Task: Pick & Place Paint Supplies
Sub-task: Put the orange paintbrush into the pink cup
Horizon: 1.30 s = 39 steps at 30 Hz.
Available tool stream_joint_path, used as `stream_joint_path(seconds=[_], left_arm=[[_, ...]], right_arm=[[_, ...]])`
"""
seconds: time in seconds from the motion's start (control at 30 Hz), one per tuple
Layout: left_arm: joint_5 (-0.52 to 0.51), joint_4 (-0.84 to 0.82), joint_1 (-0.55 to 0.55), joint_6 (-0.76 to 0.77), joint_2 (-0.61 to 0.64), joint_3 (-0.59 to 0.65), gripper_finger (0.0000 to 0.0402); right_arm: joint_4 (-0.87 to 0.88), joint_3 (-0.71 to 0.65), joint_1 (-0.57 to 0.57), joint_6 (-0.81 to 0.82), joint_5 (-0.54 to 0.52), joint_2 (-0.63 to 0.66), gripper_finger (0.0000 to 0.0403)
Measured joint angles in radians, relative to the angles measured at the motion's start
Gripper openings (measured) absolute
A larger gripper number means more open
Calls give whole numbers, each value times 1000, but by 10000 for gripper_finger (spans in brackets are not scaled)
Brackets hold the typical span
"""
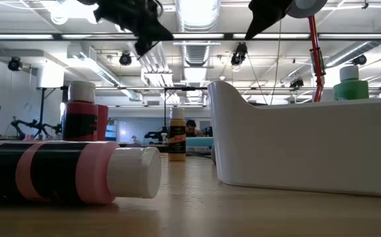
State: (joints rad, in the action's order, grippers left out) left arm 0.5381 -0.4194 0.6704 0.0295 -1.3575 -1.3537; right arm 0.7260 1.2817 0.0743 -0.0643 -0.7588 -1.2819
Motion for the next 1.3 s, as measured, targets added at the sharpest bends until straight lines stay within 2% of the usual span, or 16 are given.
stream_joint_path(seconds=[0.1,0.17,0.3,0.5,0.73,0.87,0.97,1.13,1.3], left_arm=[[-241,-29,-40,-83,91,11,12],[-340,-14,-62,-114,150,42,12],[-435,99,-67,-117,276,164,12],[-627,318,-61,-108,457,472,12],[-670,776,-59,-121,559,806,12],[-744,892,-57,-73,563,917,12],[-764,924,-55,-63,548,951,12],[-820,933,-51,-69,522,939,12],[-882,912,-51,-78,561,935,12]], right_arm=[[-4,-20,21,13,0,16,192],[-11,-40,36,25,1,23,187],[-33,-84,65,61,1,23,177],[-176,-171,87,6,32,22,171],[-327,-211,100,-32,61,24,189],[-364,-211,103,-26,61,24,199],[-373,-210,104,-26,61,24,203],[-419,-208,104,-47,61,24,197],[-418,-209,104,-44,60,24,185]])
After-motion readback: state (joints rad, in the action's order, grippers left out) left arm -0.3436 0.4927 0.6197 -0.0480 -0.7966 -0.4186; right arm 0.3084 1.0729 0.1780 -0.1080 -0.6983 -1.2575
